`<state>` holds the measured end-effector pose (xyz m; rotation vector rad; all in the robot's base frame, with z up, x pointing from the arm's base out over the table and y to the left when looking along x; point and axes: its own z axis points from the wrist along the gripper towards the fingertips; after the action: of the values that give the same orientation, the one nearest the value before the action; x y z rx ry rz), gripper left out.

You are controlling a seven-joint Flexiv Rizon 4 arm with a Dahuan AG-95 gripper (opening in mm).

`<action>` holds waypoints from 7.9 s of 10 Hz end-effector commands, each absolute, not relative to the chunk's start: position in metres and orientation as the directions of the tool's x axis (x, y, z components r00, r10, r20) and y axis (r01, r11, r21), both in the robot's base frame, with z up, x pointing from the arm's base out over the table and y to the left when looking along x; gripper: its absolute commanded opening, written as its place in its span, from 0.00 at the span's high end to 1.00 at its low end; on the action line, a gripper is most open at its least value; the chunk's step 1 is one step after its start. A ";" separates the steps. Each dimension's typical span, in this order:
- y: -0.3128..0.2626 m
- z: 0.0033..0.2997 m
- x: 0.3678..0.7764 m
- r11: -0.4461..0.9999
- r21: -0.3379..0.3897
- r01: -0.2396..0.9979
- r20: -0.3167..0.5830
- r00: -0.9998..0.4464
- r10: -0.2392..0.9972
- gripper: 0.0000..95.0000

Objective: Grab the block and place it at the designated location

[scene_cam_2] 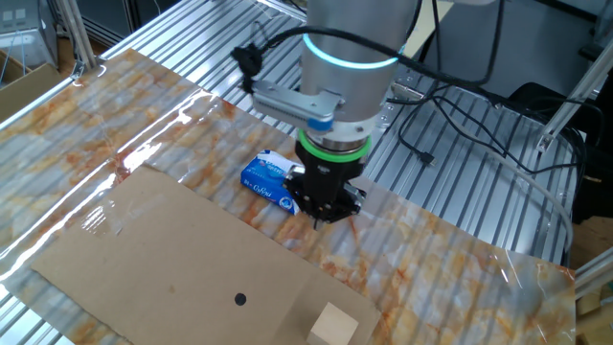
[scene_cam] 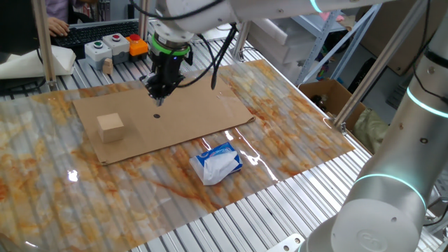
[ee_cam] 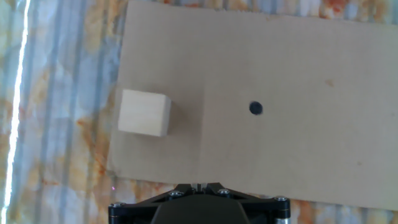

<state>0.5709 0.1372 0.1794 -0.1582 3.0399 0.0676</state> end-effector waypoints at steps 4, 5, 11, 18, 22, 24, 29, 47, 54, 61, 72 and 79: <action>0.155 0.186 0.595 0.995 0.039 -0.089 -0.080 -0.993 -0.086 1.00; 0.160 0.186 0.599 0.995 0.038 -0.088 -0.081 -0.993 -0.084 1.00; 0.192 0.188 0.615 0.998 0.035 -0.059 -0.076 -0.996 -0.056 1.00; 0.218 0.187 0.632 0.998 0.038 -0.053 -0.072 -0.996 -0.050 1.00; 0.219 0.172 0.641 0.998 0.036 -0.056 -0.072 -0.996 -0.053 1.00; 0.219 0.165 0.641 0.998 0.036 -0.051 -0.072 -0.996 -0.049 1.00; 0.220 0.152 0.642 0.999 0.028 -0.033 -0.075 -0.997 -0.031 0.40; 0.222 0.131 0.638 0.999 0.044 -0.002 -0.079 -0.997 0.002 0.20; 0.222 0.131 0.638 0.998 0.037 0.050 -0.075 -0.996 0.053 0.20; 0.222 0.131 0.638 0.999 0.036 0.014 -0.064 -0.998 0.016 0.00; 0.223 0.125 0.639 0.999 0.031 0.034 -0.040 -0.999 0.035 0.00; 0.227 0.088 0.643 0.998 0.033 0.057 -0.038 -0.998 0.058 0.00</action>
<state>0.6442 0.2274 0.0848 0.0889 3.0980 0.0490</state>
